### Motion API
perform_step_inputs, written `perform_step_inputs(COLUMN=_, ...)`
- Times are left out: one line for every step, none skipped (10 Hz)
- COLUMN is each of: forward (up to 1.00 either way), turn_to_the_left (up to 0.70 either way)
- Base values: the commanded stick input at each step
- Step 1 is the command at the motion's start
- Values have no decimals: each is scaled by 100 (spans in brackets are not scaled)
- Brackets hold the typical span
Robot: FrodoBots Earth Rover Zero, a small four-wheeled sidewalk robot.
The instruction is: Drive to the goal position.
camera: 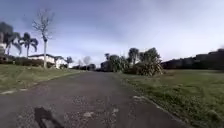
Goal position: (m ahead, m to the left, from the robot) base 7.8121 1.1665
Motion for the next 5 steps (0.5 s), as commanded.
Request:
perform_step_inputs(forward=100, turn_to_the_left=0)
perform_step_inputs(forward=100, turn_to_the_left=0)
perform_step_inputs(forward=100, turn_to_the_left=0)
perform_step_inputs(forward=100, turn_to_the_left=4)
perform_step_inputs(forward=100, turn_to_the_left=24)
